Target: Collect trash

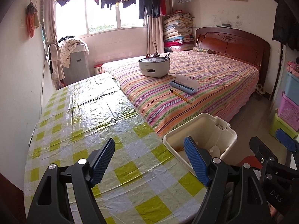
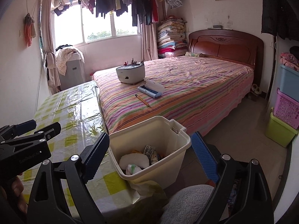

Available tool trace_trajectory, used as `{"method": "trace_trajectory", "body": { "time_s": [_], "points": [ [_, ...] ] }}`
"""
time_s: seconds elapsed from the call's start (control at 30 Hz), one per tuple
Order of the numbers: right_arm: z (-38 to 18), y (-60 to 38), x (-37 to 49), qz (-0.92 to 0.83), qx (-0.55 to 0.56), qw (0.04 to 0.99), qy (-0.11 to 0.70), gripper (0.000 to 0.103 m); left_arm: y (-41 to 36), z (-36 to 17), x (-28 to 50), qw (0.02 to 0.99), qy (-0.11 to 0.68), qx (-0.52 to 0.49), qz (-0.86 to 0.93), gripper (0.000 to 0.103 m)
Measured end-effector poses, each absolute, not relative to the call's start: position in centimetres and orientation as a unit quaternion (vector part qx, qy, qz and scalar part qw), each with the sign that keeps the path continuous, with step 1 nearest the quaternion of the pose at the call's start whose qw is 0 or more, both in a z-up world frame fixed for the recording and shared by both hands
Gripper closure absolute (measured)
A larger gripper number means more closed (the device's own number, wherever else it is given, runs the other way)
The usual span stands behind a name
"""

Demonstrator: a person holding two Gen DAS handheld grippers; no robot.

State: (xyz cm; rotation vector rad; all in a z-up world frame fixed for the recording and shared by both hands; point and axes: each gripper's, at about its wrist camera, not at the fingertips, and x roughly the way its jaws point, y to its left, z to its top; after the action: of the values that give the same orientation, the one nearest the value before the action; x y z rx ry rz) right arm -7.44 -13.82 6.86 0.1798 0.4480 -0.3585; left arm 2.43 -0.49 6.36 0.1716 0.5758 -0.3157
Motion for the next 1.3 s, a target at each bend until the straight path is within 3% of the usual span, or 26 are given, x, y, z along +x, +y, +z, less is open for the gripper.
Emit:
{"method": "trace_trajectory", "body": {
  "time_s": [1.3],
  "points": [
    [5.9, -11.3, -1.7, -0.125, 0.089, 0.944, 0.293, 0.014, 4.5, 6.6, 4.0, 0.947, 0.296, 0.050, -0.117, 0.028]
  ]
}}
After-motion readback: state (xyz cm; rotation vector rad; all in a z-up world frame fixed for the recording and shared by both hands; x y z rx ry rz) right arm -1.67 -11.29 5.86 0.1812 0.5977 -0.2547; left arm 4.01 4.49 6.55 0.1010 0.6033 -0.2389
